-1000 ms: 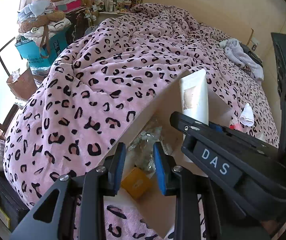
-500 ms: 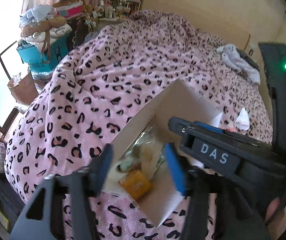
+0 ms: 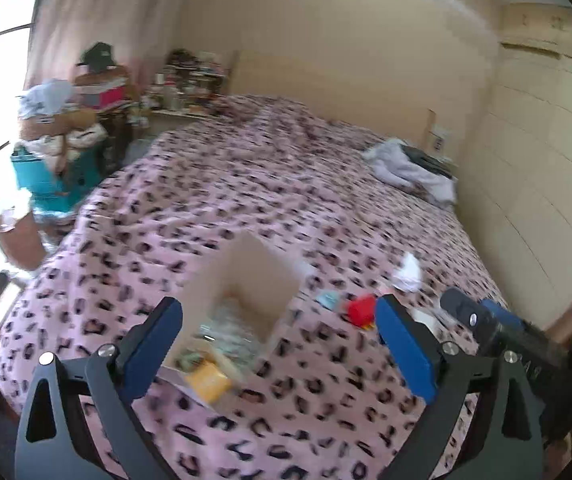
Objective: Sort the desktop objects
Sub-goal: 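Move both open tools back over the remaining items on the bed, then grasp the red box with the left tool while the right tool grasps the wrapped white pack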
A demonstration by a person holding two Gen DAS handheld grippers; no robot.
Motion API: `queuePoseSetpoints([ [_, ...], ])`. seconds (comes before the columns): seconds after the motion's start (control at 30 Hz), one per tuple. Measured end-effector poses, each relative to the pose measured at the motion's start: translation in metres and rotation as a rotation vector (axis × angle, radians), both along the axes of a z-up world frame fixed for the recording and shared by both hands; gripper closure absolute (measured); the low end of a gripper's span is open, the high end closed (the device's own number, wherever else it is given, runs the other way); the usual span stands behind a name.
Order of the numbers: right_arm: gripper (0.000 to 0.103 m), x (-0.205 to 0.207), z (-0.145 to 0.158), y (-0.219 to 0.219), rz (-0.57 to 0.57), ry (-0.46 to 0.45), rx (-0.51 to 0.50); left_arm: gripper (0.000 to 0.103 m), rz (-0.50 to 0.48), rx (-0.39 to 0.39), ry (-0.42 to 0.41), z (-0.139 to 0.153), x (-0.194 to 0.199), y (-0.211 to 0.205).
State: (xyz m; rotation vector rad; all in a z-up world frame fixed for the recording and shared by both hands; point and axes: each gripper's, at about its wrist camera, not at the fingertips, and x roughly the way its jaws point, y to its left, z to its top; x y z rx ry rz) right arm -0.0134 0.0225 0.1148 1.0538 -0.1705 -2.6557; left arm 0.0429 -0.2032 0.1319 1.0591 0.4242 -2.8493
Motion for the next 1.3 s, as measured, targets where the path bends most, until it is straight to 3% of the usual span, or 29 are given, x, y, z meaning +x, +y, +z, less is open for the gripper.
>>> queuePoseSetpoints([
  [0.17, 0.016, 0.019, -0.053, 0.072, -0.092, -0.147, -0.065, 0.004, -0.104, -0.012, -0.036, -0.032, -0.005, 0.058],
  [0.2, 0.016, 0.025, -0.060, 0.084, -0.138, -0.147, -0.046, 0.004, -0.119, -0.014, -0.038, -0.041, -0.004, 0.070],
  [0.3, 0.016, 0.049, -0.075, 0.105, -0.295, -0.071, 0.143, 0.003, -0.155, -0.024, -0.044, -0.072, -0.004, 0.102],
  [0.37, 0.016, 0.056, -0.088, 0.114, -0.326, -0.060, 0.201, 0.002, -0.194, -0.035, -0.046, -0.090, -0.003, 0.121],
  [0.57, 0.016, 0.060, -0.154, 0.154, -0.333, -0.263, 0.014, 0.002, -0.265, -0.124, -0.155, -0.148, -0.008, 0.168],
  [0.7, 0.016, 0.065, -0.184, 0.159, -0.387, -0.317, 0.112, 0.002, -0.266, -0.063, -0.212, -0.165, -0.011, 0.173],
  [0.87, 0.016, 0.065, -0.188, 0.165, -0.392, -0.339, 0.120, 0.002, -0.263, -0.036, -0.259, -0.174, -0.017, 0.176],
  [1.3, 0.016, 0.039, -0.171, 0.165, -0.418, -0.302, 0.188, 0.002, -0.255, -0.111, -0.298, -0.181, -0.037, 0.190],
])
